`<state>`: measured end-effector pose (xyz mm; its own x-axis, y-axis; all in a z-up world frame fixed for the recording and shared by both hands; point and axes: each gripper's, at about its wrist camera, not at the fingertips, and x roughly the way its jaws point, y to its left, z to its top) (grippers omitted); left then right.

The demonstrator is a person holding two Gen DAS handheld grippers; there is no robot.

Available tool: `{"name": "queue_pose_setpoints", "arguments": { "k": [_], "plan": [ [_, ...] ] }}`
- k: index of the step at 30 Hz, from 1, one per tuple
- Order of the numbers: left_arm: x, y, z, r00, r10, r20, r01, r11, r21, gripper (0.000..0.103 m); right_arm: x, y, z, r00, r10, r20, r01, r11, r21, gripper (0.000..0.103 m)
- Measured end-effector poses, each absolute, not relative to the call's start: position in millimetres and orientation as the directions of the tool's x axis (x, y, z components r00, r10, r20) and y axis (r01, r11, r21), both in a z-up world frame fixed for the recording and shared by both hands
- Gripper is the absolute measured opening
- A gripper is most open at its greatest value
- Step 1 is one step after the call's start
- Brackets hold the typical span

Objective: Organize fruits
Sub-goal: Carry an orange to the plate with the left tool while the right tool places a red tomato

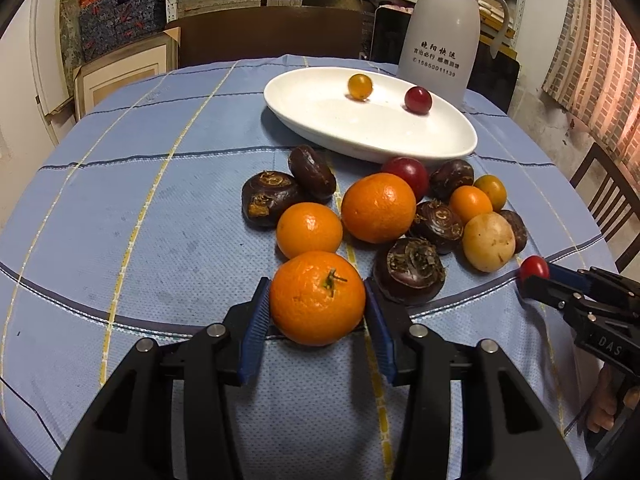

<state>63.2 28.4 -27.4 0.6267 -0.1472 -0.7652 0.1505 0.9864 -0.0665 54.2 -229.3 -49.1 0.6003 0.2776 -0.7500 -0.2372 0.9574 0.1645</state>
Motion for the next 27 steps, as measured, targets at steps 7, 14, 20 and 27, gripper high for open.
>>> {"name": "queue_pose_setpoints", "arguments": {
  "k": [7,14,20,27],
  "plan": [
    [64,29,-29,0.626,-0.152,-0.765,0.154,0.986,-0.07,0.045,55,-230,-50,0.594,0.294,-0.748,-0.247,0.952,0.179,0.028],
    [64,29,0,0.678,-0.178,-0.713,0.149,0.983,-0.103,0.045,53,-241,-29,0.65,0.336,-0.681,-0.245,0.942,0.231,0.028],
    [108,8,30,0.692,-0.179,-0.699,0.164,0.982,-0.089,0.045,94,-237,14,0.688,0.328,-0.647,-0.237,0.945,0.227,0.028],
    [184,-14,19,0.661,-0.16,-0.734,0.163,0.984,-0.068,0.045,178,-219,9,0.685,0.289,-0.669,-0.208,0.957,0.201,0.028]
  ]
}}
